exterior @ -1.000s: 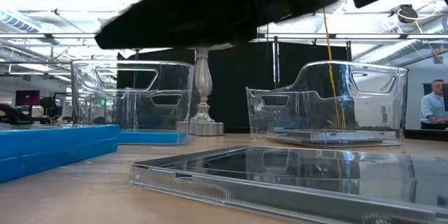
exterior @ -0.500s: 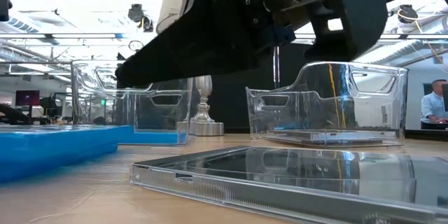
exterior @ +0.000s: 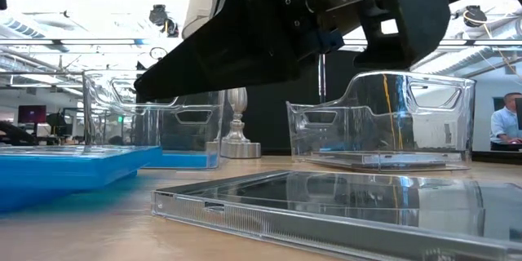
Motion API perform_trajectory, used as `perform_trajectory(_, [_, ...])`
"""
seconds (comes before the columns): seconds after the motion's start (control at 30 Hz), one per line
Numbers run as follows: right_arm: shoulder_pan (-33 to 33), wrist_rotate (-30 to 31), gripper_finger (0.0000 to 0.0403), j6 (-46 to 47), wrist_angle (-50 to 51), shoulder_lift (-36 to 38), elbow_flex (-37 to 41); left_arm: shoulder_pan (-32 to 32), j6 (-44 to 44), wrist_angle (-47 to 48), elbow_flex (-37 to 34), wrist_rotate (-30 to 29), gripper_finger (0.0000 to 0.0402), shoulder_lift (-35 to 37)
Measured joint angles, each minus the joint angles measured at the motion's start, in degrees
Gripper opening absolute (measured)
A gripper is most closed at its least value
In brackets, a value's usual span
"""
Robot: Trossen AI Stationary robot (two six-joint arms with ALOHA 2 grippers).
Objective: Pick & place jewel cases by type
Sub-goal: Put the blue CD case into the left transparent bin
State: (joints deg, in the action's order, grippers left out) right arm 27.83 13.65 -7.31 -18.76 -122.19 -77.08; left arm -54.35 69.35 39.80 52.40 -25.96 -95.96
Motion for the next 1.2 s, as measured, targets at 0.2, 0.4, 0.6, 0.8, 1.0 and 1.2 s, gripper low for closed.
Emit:
perform_trajectory(0.2, [0.0, 0.0, 0.0000, 0.6, 0.2, 0.0, 0.0, 0.0, -3.3, -2.0, 0.0, 0.0, 0.0021, 0.0])
perform_trajectory(0.4, [0.0, 0.0, 0.0000, 0.6, 0.3, 0.0, 0.0, -0.3, -6.5, -3.5, 0.0, 0.3, 0.0006, 0.0])
perform_trajectory(0.6, [0.0, 0.0, 0.0000, 0.6, 0.8, 0.0, 0.0, -1.1, -6.5, -2.9, 0.0, 0.4, 0.0017, 0.0])
perform_trajectory(0.8, [0.0, 0.0, 0.0000, 0.6, 0.7, 0.0, 0.0, -1.3, -6.5, 1.3, 0.3, 0.4, 0.0005, 0.0])
perform_trajectory(1.0, [0.0, -0.2, 0.0000, 0.6, 0.7, 0.1, 0.0, -1.3, -6.5, 6.5, 1.3, -0.6, 0.0010, 0.0])
perform_trajectory(1.2, [0.0, -0.3, 0.0000, 0.6, 0.6, 0.1, 0.0, -1.2, -6.5, 14.6, 3.3, -6.0, 0.0011, 0.0])
